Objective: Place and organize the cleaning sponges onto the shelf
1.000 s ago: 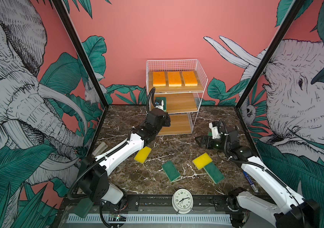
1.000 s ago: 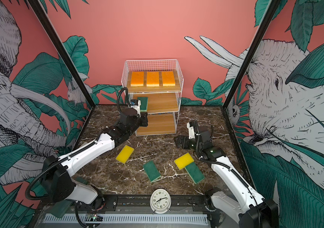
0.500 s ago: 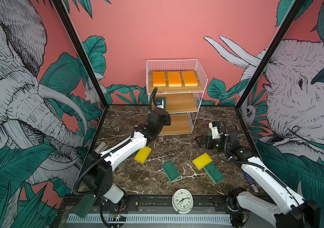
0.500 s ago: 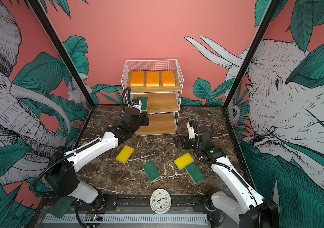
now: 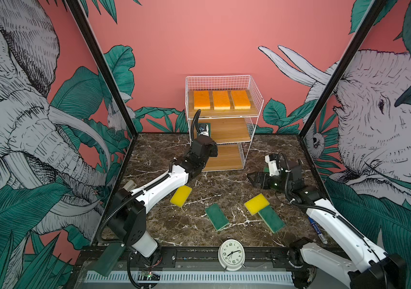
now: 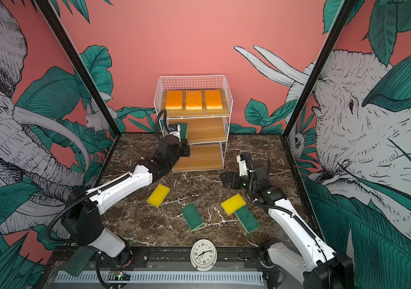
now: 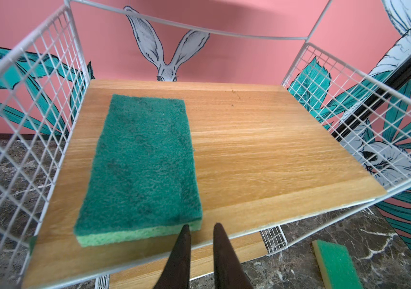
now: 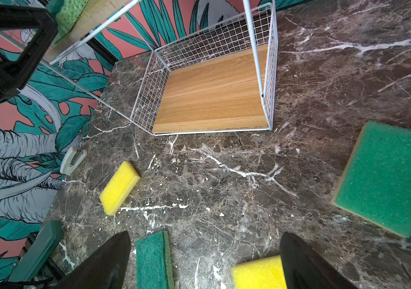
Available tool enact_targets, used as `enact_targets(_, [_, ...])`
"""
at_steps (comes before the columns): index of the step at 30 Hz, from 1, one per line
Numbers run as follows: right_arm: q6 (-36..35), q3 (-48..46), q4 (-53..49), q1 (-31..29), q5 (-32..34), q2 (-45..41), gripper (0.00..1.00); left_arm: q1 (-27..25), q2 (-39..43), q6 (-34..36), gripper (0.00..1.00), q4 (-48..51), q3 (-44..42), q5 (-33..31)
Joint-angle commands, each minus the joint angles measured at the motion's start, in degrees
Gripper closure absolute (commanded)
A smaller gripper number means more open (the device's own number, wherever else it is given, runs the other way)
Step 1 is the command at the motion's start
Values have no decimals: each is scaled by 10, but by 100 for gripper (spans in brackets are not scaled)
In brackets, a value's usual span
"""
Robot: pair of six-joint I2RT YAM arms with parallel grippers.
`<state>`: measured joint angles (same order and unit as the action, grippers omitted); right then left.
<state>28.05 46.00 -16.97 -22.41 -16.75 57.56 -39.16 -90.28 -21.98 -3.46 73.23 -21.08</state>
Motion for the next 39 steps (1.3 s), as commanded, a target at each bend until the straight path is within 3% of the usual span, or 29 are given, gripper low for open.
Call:
enact_targets(1, [-7, -10, 17, -3, -5, -12, 5, 3, 5, 6, 81, -30, 10, -15])
enact_targets(28, [-8, -24, 25, -4, -1, -14, 4, 10, -17, 22, 82, -35, 34, -49])
enact_targets(39, [-1, -21, 37, -6, -7, -6, 4, 10, 65, 23, 80, -17, 7, -13])
